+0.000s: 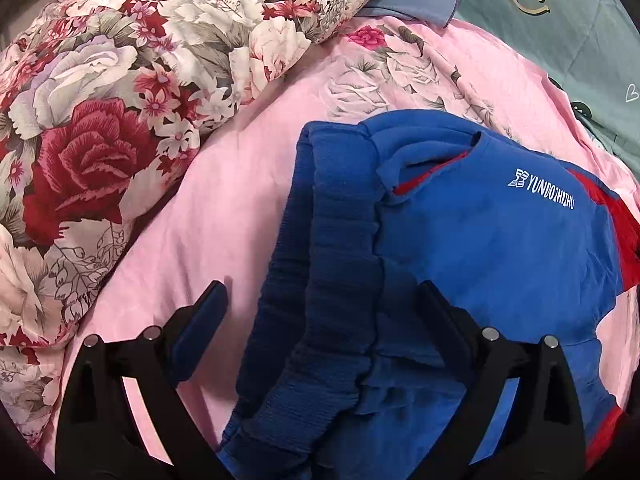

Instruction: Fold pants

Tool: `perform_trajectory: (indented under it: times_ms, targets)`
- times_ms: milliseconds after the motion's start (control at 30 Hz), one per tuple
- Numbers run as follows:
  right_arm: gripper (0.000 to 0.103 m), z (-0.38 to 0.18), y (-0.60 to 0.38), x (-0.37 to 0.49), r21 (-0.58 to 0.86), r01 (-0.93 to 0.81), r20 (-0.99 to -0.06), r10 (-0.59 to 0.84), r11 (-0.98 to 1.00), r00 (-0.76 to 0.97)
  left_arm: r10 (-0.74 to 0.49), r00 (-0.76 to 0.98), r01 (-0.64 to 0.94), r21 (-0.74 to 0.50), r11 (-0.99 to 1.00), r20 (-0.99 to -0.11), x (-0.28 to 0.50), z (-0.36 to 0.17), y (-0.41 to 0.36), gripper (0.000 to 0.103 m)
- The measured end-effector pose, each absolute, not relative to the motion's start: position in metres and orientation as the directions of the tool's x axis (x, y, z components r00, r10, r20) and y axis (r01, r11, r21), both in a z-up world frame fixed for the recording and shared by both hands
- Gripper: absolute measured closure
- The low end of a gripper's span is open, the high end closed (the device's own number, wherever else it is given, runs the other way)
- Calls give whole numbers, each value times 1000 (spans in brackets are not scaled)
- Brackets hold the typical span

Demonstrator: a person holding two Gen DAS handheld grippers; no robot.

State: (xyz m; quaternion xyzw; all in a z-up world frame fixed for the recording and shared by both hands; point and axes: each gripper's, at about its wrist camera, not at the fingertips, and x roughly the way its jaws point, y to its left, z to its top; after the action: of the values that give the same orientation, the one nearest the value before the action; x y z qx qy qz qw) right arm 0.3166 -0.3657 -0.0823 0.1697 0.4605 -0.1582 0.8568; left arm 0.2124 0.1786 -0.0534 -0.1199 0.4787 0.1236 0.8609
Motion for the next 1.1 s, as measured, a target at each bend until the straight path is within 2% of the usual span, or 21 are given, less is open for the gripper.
perform_trajectory:
  times_ms: [33,67,167,200,233,267,300,367,433,500,567,600,633,667,700,733,833,900,1000,1100]
  targets:
    - [78,-79,-364,319,161,406,-834,-96,899,543,97,511,-329,-90,940,-854,212,-53,179,7]
    - [78,-76,-365,319,171,413,-824,-101,894,558,96,513,-330,-93,939,-853,212,-53,180,7]
    - [76,-59,-371,317,132,490,-756,-232,862,612,100,528,-316,-86,945,-843,213,-51,177,7]
    - [69,-59,-371,321,117,509,-740,-268,853,617,101,529,-311,-81,947,-843,213,-51,175,7]
    - [45,-63,-371,327,82,517,-744,-293,852,601,104,528,-304,-73,950,-843,215,-51,174,7]
    - [31,-70,-369,335,15,527,-769,-327,850,549,113,525,-302,-60,951,-843,216,-52,173,7]
    - [23,-82,-367,346,-74,517,-821,-347,853,454,116,523,-302,-56,952,-845,216,-52,174,7]
    - [23,-70,-361,334,-78,541,-786,-386,837,483,109,521,-311,-70,948,-847,214,-51,178,7]
    - [23,-51,-350,314,-18,535,-748,-367,844,554,104,535,-327,-92,941,-838,211,-46,183,7]
    - [22,-43,-325,297,17,446,-723,-297,895,624,112,547,-330,-91,939,-830,207,-41,184,7]
    - [21,-55,-298,297,66,282,-795,-120,957,594,130,548,-329,-70,942,-827,205,-39,183,7]
    - [22,-67,-288,298,62,222,-827,-74,973,557,129,541,-324,-64,944,-831,205,-39,181,7]
    - [22,-83,-273,300,-51,195,-851,-145,979,505,118,534,-316,-67,947,-837,203,-40,180,7]
    - [17,-92,-264,300,-178,212,-832,-262,961,489,114,527,-311,-67,948,-842,200,-40,180,7]
    - [9,-93,-264,297,-251,264,-787,-356,931,505,113,518,-310,-63,949,-848,194,-39,180,7]
    - [9,-93,-271,297,-271,316,-787,-398,909,471,112,517,-309,-63,949,-848,188,-37,180,7]
    - [9,-73,-289,266,-145,412,-784,-359,899,507,121,541,-302,-58,952,-832,159,-23,187,7]
    - [9,-52,-285,222,-97,383,-737,-325,918,592,138,550,-313,-50,948,-824,139,-16,194,4]
    - [8,-43,-285,155,-22,301,-739,-218,953,637,130,554,-350,-88,933,-823,112,-16,207,4]
    - [8,-30,-272,84,30,280,-724,-172,960,668,103,542,-357,-118,927,-834,101,-25,210,4]
